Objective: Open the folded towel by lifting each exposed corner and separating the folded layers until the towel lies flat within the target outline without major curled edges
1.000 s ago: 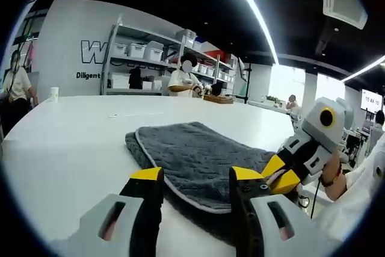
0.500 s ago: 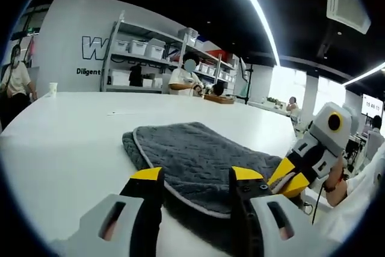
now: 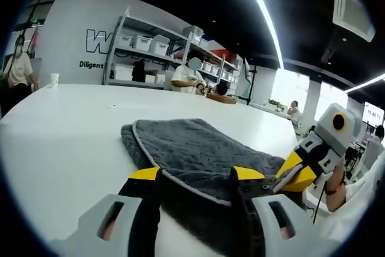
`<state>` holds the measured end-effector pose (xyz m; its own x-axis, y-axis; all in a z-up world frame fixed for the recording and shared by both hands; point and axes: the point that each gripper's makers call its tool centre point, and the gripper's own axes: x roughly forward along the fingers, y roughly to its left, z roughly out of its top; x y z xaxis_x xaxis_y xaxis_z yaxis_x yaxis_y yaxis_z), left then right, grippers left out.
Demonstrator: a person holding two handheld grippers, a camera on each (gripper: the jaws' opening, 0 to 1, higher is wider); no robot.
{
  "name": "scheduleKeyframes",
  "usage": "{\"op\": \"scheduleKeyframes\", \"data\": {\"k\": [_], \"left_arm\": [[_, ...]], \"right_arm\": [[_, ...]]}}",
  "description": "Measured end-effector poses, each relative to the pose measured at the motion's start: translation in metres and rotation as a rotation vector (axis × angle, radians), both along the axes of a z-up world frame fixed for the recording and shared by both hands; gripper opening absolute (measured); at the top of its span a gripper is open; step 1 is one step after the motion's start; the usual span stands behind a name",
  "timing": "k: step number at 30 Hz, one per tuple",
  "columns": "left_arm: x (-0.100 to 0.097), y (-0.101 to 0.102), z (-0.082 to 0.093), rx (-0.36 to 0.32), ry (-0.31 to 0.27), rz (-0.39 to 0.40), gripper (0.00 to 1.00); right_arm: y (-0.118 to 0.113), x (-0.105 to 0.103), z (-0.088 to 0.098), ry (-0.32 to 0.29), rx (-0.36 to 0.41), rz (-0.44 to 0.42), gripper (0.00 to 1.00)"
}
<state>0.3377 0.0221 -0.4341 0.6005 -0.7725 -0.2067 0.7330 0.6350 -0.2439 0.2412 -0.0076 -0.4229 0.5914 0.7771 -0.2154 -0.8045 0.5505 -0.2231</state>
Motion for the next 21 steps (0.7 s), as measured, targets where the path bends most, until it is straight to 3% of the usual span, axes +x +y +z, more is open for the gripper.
{"op": "scheduleKeyframes", "data": {"k": [21], "left_arm": [[0.010,-0.009,-0.009,0.012,0.067,0.019,0.43]], "right_arm": [[0.002,-0.001,0.004,-0.027,-0.009,0.010,0.00]]}}
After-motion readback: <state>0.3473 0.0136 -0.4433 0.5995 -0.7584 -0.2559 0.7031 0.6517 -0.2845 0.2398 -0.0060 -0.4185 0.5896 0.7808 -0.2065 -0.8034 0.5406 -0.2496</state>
